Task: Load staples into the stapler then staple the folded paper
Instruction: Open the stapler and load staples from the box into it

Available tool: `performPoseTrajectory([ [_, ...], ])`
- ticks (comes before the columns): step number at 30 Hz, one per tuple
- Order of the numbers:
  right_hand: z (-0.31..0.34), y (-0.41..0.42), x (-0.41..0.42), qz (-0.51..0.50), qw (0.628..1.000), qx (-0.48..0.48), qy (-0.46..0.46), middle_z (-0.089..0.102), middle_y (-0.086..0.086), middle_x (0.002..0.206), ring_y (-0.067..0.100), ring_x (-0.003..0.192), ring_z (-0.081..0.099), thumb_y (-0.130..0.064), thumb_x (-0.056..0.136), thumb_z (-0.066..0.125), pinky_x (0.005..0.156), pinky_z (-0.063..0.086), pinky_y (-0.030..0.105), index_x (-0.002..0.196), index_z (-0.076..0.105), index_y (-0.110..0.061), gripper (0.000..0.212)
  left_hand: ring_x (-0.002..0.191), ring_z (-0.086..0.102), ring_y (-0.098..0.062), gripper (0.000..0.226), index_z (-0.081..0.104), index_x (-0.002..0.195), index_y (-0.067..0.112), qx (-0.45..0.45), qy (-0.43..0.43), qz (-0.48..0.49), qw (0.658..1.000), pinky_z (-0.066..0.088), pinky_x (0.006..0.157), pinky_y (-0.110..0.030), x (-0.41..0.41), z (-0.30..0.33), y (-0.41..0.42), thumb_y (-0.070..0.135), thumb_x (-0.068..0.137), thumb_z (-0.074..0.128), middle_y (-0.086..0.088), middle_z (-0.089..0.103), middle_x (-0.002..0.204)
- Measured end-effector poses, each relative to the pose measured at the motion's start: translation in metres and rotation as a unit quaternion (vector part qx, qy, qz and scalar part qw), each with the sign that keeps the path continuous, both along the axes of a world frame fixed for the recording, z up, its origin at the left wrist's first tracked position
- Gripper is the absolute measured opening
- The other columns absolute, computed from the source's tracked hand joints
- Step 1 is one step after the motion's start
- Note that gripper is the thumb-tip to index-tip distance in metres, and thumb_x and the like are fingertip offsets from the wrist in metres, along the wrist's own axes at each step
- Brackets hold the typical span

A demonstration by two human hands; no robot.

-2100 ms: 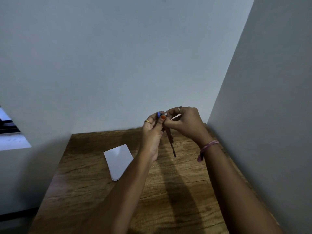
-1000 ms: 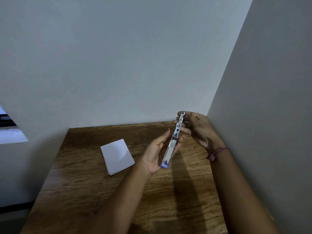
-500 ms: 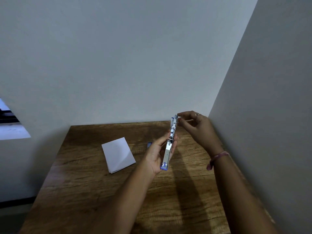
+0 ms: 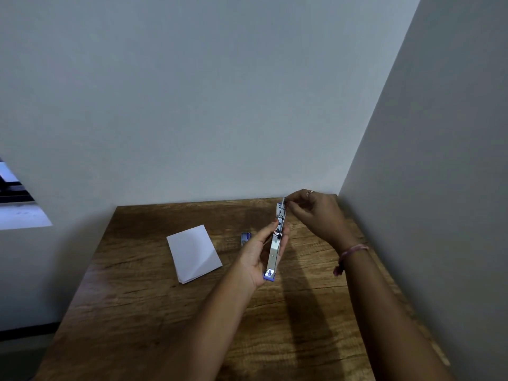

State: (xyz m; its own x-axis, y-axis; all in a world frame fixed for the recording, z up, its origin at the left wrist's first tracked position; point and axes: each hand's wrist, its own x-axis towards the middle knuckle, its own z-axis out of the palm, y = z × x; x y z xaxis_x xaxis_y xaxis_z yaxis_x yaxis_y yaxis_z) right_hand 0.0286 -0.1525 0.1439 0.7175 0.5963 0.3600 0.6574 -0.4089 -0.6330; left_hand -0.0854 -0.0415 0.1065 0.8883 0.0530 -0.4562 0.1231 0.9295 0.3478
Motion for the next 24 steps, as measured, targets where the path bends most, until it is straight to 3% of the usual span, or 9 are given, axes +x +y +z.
performPoseTrajectory([
  [7,-0.003,0.002,0.006,0.001,0.998,-0.040,0.041,0.071,-0.007,0.085,0.004,0.080,0.065,-0.022,0.087,0.061,0.073,0.051,0.023,0.092,0.068,-0.022,0.008,0.077,0.074,-0.022,0.027,0.073,0.091,-0.006,0.002,0.011,-0.008,1.000,0.061,0.066,-0.030,-0.001,-0.004,0.001,0.011,0.070,0.074,-0.020,0.073,0.094],
  [14,-0.006,0.005,0.005,0.023,0.996,-0.034,0.075,0.069,-0.012,0.082,0.002,0.076,0.065,-0.017,0.088,0.060,0.070,0.047,0.015,0.090,0.066,-0.020,0.007,0.066,0.073,-0.019,0.018,0.072,0.086,-0.005,0.011,0.027,0.015,0.999,0.056,0.070,-0.030,-0.003,-0.006,0.000,0.011,0.079,0.070,-0.020,0.073,0.082],
  [24,-0.015,0.009,-0.002,0.027,0.995,-0.045,0.082,0.068,-0.001,0.086,0.010,0.075,0.062,-0.007,0.084,0.060,0.063,0.043,0.005,0.086,0.067,-0.011,0.008,0.067,0.073,-0.020,0.017,0.073,0.085,-0.005,0.016,0.042,0.014,0.999,0.057,0.069,-0.030,0.000,-0.015,0.001,0.010,0.079,0.070,-0.019,0.073,0.082],
])
